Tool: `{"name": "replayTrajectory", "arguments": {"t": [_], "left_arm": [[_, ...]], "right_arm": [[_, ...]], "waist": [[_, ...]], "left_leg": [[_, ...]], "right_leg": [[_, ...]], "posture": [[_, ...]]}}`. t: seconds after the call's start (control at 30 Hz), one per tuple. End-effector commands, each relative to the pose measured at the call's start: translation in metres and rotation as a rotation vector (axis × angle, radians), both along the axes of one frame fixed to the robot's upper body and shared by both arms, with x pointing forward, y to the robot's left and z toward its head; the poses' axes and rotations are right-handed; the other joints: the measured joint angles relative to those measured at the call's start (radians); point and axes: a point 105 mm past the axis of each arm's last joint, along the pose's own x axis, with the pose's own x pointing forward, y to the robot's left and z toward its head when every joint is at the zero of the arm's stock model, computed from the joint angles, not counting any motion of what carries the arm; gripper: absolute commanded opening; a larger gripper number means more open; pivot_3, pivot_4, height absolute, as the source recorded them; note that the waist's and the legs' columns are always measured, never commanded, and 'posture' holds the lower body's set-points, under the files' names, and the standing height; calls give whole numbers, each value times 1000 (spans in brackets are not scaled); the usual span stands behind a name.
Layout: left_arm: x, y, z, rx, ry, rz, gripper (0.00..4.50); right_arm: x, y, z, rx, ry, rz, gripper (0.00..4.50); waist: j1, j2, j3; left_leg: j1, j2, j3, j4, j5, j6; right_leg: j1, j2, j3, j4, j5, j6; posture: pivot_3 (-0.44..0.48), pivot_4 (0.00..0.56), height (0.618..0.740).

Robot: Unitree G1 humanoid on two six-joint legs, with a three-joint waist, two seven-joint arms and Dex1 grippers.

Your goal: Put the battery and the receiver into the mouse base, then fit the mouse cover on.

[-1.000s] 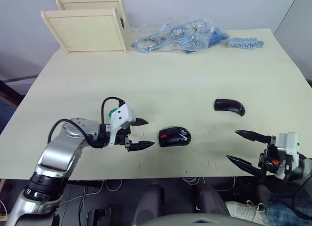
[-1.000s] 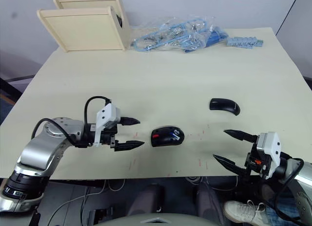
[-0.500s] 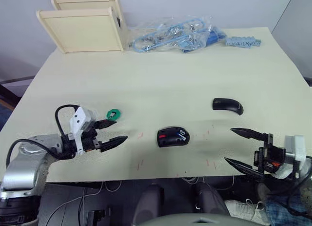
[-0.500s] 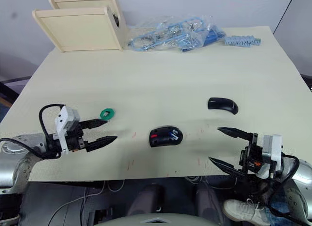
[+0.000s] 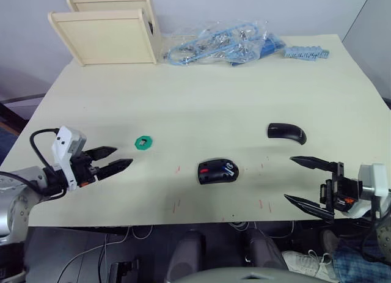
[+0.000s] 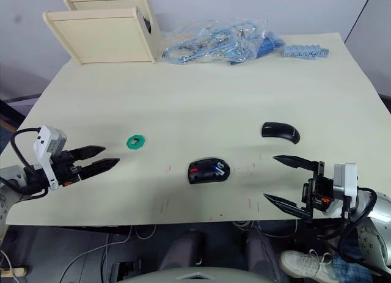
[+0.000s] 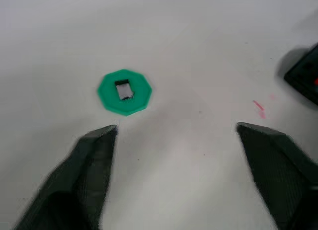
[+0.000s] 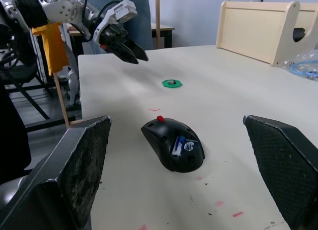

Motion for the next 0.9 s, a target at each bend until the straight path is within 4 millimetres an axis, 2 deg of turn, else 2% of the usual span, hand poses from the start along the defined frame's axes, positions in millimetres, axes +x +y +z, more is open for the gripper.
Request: {"name": "replayTrajectory", "arguments": {"t": [0.03, 0.07, 0.4, 0.87, 0.9], "left_arm": [[14, 3, 6, -24, -53, 87, 2517], [18, 3, 3, -12, -60, 109, 2110], [45, -14, -7, -7, -100, 170, 2110], [51, -11, -17, -27, -110, 261, 2110], [51, -11, -17, -29, -115, 265, 1818]], "right_arm": [[-1, 5, 5, 11, -24, 8, 4500], [-1, 6, 5, 15, -23, 9, 4500], [1, 11, 3, 34, -19, 2, 4500], [-1, 17, -1, 57, -6, -4, 4500], [-1, 18, -1, 63, -5, -5, 4500]], "waist": [[1, 0, 0], [1, 0, 0], [0, -1, 0], [0, -1, 0], [0, -1, 0]], "left_leg": [[0, 0, 0, 0, 0, 0], [0, 0, 0, 0, 0, 0], [0, -1, 0, 0, 0, 0], [0, -1, 0, 0, 0, 0], [0, -1, 0, 0, 0, 0]], "right_leg": [[0, 0, 0, 0, 0, 0], [0, 0, 0, 1, 0, 0], [0, 0, 0, 1, 0, 0], [0, -1, 0, 1, 0, 0], [0, 0, 0, 1, 0, 0]], "posture": [[0, 150, 740], [0, 150, 740], [0, 150, 740], [0, 150, 740], [0, 150, 740]]}}
